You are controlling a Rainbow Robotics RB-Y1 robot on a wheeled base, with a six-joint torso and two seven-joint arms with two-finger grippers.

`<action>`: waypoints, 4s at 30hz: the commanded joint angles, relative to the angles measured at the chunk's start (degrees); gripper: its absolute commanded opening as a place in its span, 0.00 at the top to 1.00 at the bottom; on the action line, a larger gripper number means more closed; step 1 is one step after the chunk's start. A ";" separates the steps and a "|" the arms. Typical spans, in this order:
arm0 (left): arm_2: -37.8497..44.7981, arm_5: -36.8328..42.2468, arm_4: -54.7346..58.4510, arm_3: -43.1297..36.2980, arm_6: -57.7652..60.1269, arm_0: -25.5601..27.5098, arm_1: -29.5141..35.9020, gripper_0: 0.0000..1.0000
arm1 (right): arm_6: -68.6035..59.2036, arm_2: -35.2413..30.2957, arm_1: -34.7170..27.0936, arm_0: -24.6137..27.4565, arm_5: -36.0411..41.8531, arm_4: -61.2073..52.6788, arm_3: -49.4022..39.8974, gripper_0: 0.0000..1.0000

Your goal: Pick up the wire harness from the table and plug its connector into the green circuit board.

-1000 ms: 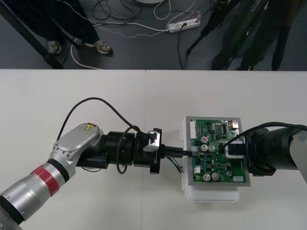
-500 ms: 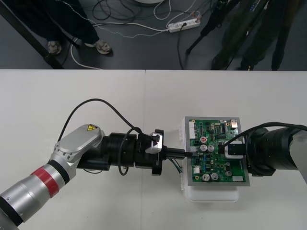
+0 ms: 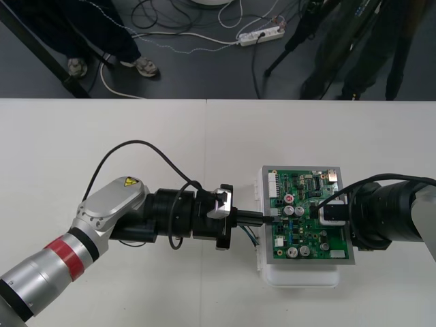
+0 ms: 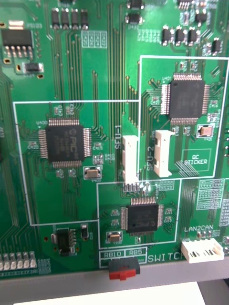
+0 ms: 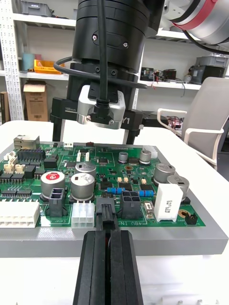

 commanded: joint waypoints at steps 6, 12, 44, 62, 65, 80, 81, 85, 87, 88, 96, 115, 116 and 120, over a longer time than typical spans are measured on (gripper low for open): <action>-1.87 1.65 0.27 -2.75 -3.68 0.01 -3.46 1.00 | -2.82 0.77 0.90 0.21 0.05 -0.59 -1.78 0.00; -1.78 1.74 0.27 -2.75 -3.95 0.10 -3.55 1.00 | -2.90 0.77 0.90 0.21 0.05 -0.50 -1.78 0.00; 0.59 1.82 1.94 -4.77 -4.03 0.37 3.04 0.01 | -1.50 -2.14 0.20 0.21 0.05 -0.59 -1.78 0.00; 8.06 1.82 -1.75 -8.99 -2.63 1.33 10.78 0.01 | -0.36 -13.47 -13.52 0.30 0.05 -27.04 0.94 0.00; 10.00 1.47 -2.80 -10.31 -2.01 2.56 10.86 0.01 | -0.18 -15.93 -15.19 0.30 0.05 -31.44 0.94 0.00; 22.74 -2.66 -9.57 -17.34 5.37 6.96 12.45 0.01 | -1.41 -20.68 -17.38 0.21 0.05 -61.14 5.78 0.00; 23.80 -3.54 -10.45 -17.78 6.69 7.05 12.71 0.01 | -1.59 -20.68 -17.12 0.21 0.05 -62.20 5.78 0.00; 29.24 -7.67 -14.32 -19.62 12.05 7.22 13.24 0.01 | -2.02 -20.68 -15.80 -0.06 0.05 -66.06 5.87 0.00; 32.23 -10.30 -16.07 -20.77 14.77 7.22 13.50 0.01 | -2.38 -20.68 -15.19 -0.32 0.05 -67.82 5.78 0.00; 32.94 -10.83 -16.34 -21.12 15.48 7.22 13.59 0.01 | -2.46 -20.68 -15.01 -0.32 0.05 -68.26 5.87 0.00; 39.97 -16.98 -16.69 -25.60 25.06 7.22 15.17 0.01 | -4.05 -20.68 -13.16 -0.41 1.19 -72.57 5.78 0.00; 48.76 -26.48 -17.13 -34.39 37.89 8.54 17.63 0.01 | -20.75 -24.46 -12.55 -6.82 2.69 -69.40 -6.61 0.00; 49.11 -26.48 -17.13 -35.18 37.98 9.24 17.63 0.01 | -20.75 -24.90 -12.55 -7.17 2.69 -69.40 -7.58 0.00; 49.72 -26.48 -17.22 -36.85 38.77 10.47 18.16 0.01 | -20.13 -25.51 -12.11 -8.41 2.51 -69.93 -9.25 0.00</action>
